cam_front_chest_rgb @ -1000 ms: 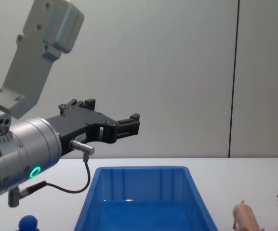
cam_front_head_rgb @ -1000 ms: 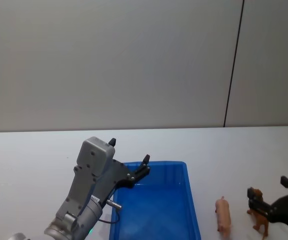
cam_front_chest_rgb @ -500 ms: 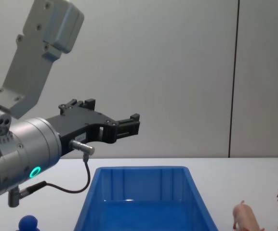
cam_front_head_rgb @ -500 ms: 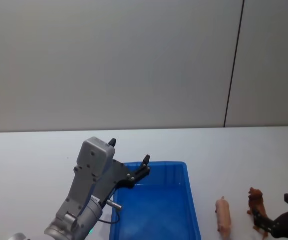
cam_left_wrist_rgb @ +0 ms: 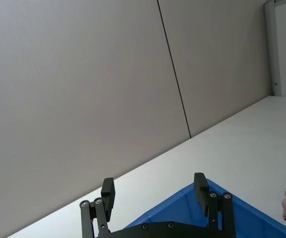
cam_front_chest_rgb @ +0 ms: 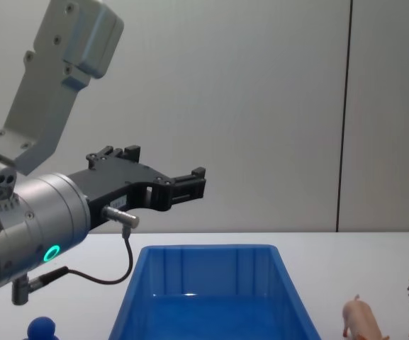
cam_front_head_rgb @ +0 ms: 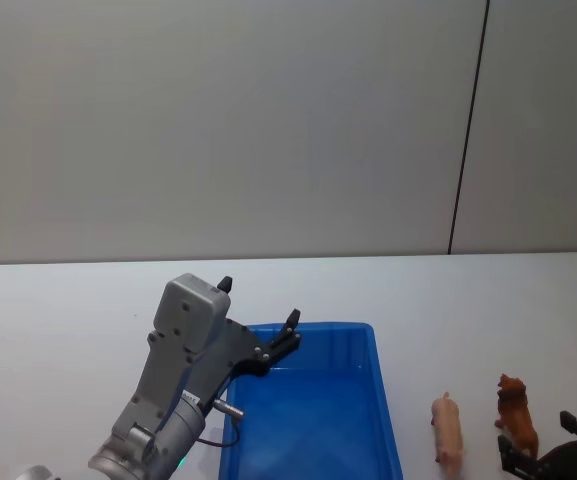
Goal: Pick up the two dolls from the table and place them into the box.
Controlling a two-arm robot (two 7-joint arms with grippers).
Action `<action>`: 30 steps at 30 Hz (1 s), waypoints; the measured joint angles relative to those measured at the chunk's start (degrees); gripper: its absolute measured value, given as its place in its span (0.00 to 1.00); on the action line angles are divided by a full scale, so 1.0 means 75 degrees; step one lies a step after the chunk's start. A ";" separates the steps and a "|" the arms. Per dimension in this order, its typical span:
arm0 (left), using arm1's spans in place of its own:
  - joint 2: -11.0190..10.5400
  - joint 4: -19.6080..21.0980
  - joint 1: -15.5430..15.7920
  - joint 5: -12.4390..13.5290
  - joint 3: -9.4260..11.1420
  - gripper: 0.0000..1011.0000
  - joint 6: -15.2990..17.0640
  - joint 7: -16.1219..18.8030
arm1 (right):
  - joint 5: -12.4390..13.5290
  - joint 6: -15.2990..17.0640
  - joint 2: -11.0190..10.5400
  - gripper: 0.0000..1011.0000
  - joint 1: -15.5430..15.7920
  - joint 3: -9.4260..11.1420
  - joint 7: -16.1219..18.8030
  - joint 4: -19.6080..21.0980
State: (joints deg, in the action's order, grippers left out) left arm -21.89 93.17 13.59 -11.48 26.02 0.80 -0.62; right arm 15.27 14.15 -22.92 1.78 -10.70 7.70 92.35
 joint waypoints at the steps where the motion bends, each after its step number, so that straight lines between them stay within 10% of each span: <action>1: 0.0000 0.0000 0.0000 0.0000 0.0000 0.99 0.0000 0.0000 | 0.0000 0.0000 0.0000 0.99 0.0000 0.0000 0.0000 0.0000; 30: 0.0000 0.0000 0.0000 0.0000 0.0000 0.99 0.0000 0.0000 | 0.0047 -0.0094 0.0297 0.28 -0.0482 -0.0042 0.0180 -0.0650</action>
State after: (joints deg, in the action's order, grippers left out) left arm -21.90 93.17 13.59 -11.48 26.02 0.79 -0.62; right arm 15.63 13.44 -20.69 -1.83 -11.01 9.05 87.47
